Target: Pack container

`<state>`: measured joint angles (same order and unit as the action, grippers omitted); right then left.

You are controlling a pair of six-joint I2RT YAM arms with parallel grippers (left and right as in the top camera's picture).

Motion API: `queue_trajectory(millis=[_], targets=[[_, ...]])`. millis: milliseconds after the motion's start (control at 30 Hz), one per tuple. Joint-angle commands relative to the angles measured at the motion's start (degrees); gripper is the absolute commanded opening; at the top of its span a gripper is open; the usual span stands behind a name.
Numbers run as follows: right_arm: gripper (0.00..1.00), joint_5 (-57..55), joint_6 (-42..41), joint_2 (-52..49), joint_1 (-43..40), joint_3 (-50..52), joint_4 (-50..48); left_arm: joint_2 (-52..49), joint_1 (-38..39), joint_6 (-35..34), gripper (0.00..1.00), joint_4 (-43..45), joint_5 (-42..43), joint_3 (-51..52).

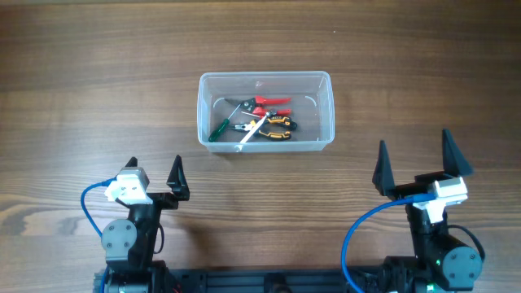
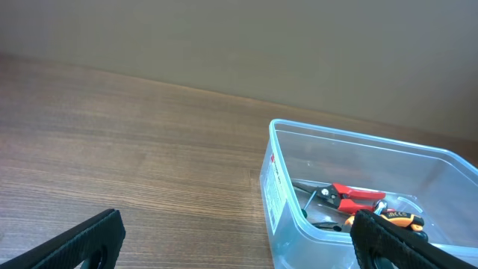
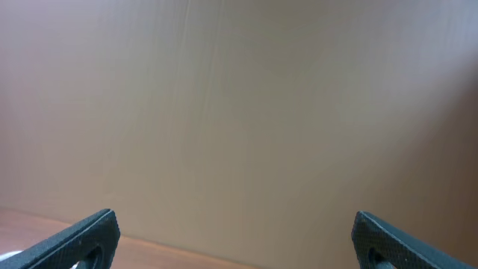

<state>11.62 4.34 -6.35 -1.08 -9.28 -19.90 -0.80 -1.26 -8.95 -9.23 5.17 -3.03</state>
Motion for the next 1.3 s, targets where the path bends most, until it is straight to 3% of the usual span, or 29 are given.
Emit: queue_trajectory(millis=[0, 567, 1033, 1267], targets=[[1.0, 1.1, 0.2, 1.8, 0.9, 2.6, -0.3, 0.5, -0.4, -0.7, 1.0, 0.2, -0.1, 0.5], [1.0, 0.8, 0.2, 6.2, 1.2, 9.0, -1.6, 0.5, -0.4, -0.7, 1.0, 0.2, -0.1, 0.5], [1.0, 0.5, 0.2, 6.2, 1.2, 9.0, 18.9, 0.5, -0.4, -0.7, 1.0, 0.2, -0.1, 0.5], [1.0, -0.6, 0.1, 6.2, 1.2, 9.0, 19.1, 0.5, -0.4, -0.7, 1.0, 0.2, -0.1, 0.5]])
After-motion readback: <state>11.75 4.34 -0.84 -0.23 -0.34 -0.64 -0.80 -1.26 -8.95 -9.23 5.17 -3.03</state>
